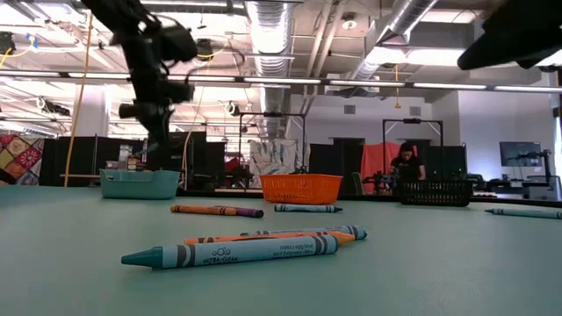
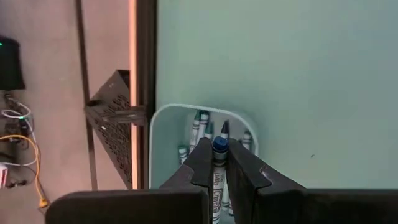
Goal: Sort crayons
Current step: Put the blue crayon into the blue bin
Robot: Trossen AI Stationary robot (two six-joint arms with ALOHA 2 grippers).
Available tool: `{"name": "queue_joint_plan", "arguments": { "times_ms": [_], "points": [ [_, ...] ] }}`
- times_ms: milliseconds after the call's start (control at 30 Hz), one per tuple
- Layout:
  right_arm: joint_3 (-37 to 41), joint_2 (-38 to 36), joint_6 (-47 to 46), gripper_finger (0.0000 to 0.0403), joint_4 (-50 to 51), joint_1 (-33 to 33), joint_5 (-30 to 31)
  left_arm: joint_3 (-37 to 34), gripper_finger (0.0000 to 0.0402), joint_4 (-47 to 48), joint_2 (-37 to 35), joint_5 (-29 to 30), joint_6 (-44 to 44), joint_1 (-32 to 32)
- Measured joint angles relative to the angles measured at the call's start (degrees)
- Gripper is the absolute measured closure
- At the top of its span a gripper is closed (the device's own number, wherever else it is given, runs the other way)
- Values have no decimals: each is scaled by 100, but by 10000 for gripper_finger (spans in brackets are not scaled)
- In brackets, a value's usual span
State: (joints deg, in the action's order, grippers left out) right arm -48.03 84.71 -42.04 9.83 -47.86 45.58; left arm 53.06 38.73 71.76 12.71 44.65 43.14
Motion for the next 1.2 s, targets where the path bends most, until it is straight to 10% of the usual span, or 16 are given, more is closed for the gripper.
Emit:
{"name": "queue_joint_plan", "arguments": {
  "times_ms": [433, 867, 1200],
  "points": [
    [2, 2, -2, 200, -355, 33, 107, -4, 382, -613, 1845, 1122, 379, 419],
    [2, 4, -5, 200, -294, 22, 107, -4, 275, -852, 1663, 1453, 164, 268],
    [5, -7, -2409, 219, 2994, 346, 38, -2, 261, -951, 674, 819, -651, -948]
  ]
}}
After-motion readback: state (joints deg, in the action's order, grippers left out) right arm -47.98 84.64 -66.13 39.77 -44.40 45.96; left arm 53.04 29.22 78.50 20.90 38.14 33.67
